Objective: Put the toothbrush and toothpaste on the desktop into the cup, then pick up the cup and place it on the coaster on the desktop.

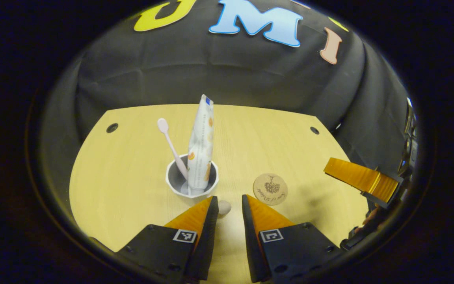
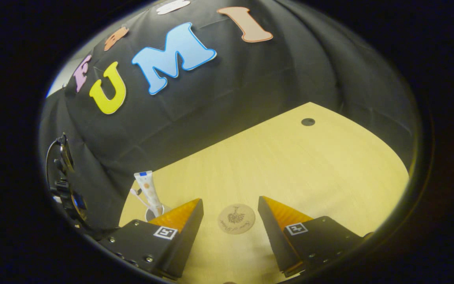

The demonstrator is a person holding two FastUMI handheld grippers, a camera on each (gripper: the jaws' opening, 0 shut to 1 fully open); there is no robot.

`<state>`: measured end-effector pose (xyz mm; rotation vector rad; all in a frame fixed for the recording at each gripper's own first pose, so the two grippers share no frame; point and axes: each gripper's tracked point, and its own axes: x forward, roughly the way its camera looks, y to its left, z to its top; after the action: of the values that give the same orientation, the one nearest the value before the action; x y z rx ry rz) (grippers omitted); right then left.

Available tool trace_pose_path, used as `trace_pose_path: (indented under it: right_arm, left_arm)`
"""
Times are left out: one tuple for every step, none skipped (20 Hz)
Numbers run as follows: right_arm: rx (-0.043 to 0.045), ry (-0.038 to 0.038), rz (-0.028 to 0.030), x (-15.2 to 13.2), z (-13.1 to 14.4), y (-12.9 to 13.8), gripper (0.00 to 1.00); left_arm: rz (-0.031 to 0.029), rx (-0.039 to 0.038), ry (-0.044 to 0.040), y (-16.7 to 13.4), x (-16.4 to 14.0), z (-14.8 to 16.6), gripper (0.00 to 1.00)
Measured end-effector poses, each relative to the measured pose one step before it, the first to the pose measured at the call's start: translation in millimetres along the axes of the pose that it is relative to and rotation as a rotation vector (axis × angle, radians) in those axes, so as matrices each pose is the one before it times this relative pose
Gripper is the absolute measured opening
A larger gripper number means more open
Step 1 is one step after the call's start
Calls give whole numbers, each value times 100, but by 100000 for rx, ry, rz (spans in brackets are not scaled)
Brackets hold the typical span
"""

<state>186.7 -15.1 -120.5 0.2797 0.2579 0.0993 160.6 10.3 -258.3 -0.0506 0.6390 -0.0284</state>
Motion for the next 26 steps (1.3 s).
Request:
trace_pose_path:
  right_arm:
    - [-180,652,540,317,-120,116,84]
    - [-96,727,651,304,-43,194,84]
    - [93,792,691,192,-155,211,84]
    - [270,534,673,252,-56,177,84]
    - [217,464,603,291,-27,103,84]
    - [111,650,556,228,-45,76,84]
    - [85,635,523,192,-140,73,84]
    - [21,637,397,211,30,62,84]
    - [37,668,272,85,-141,-208,84]
    - [180,533,288,160,9,-96,84]
    - [194,462,139,74,0,-150,84]
    - [275,329,-35,18,40,-261,84]
    - [373,300,-45,6,79,-301,84]
    - [529,376,0,103,104,-187,84]
    - [706,398,-44,153,172,-195,84]
    - [575,211,-62,117,141,-244,84]
    - [499,205,-246,175,108,-341,84]
    - [498,397,-234,125,116,-181,84]
    - [411,387,-204,117,104,-167,84]
    - [199,443,-152,152,-56,-264,84]
    - [70,613,-181,97,-119,-159,84]
    - [11,735,-86,96,-106,-128,84]
    - [-29,667,-194,139,-192,-95,84]
    - [-94,417,9,69,27,5,84]
    - [-97,352,-2,63,0,-37,84]
    - [-124,376,40,-3,-109,-31,84]
  left_arm:
    - [601,-2084,436,91,-209,-198,45]
    - [1058,-1785,-43,270,-213,-81,46]
    - [811,-1153,22,288,-242,77,46]
    - [735,-543,422,392,9,-36,46]
    - [733,-321,797,289,154,-170,46]
    - [704,-270,564,40,365,31,46]
    - [673,-251,206,31,290,108,46]
    - [669,-247,447,-34,147,80,46]
    - [786,-294,890,-57,232,-42,46]
    - [773,-578,931,-104,182,44,46]
    - [475,-1123,833,-71,468,-94,46]
    - [360,-1374,827,-52,404,-79,46]
    - [567,-1139,936,161,351,-166,46]
    - [611,-956,1010,32,369,-141,46]
    - [627,-903,927,30,361,-78,46]
    - [504,-1022,946,-40,213,-45,46]
    - [747,-649,924,103,351,-83,46]
    - [884,-467,462,99,230,26,44]
    - [621,-404,364,134,459,-15,43]
    - [220,-469,729,40,276,4,44]
    - [321,-588,1155,-158,265,-164,46]
    - [542,-448,1125,46,253,-176,46]
    - [437,-371,942,16,309,-143,47]
    - [583,-471,640,135,438,-65,47]
    - [-483,-811,235,-220,117,70,46]
    - [-815,-431,329,-95,124,-15,51]
